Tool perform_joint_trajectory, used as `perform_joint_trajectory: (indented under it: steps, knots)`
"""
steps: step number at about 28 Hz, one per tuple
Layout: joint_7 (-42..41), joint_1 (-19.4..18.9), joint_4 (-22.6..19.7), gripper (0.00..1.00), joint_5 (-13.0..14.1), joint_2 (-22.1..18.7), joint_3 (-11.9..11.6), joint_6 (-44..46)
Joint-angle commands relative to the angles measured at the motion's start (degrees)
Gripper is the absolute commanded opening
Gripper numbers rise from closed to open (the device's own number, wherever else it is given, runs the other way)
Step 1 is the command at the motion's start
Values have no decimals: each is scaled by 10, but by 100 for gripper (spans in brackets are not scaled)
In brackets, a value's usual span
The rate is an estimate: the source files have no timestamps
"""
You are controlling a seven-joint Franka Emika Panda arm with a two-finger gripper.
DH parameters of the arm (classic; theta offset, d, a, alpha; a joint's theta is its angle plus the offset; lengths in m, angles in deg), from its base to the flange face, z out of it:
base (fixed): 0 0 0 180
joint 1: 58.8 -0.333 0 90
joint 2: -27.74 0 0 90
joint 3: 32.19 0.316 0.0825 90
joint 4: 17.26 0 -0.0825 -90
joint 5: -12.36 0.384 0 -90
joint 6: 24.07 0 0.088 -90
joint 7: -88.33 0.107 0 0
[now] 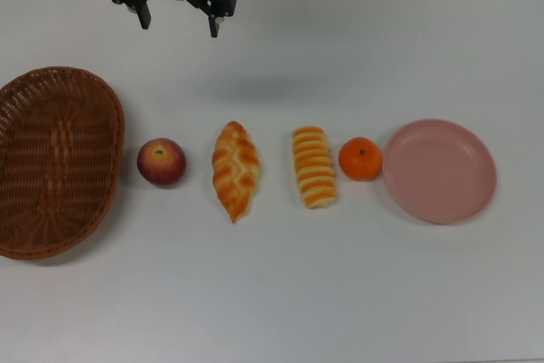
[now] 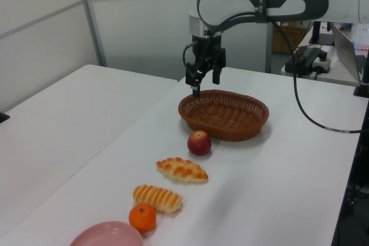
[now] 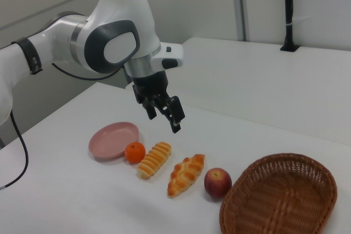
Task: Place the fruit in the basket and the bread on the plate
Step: 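Lower the gripper over the red apple and close on it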
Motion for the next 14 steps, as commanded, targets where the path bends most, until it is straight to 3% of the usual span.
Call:
perform_joint_trajectory:
  steps: [1,5,14]
  knots:
    - [1,-1,-2,100,-13,2,-2,12]
    - [2,-3,0,100,-16,23,-2,6]
    - [-1,-3,2,100,-99,77,-1,-40]
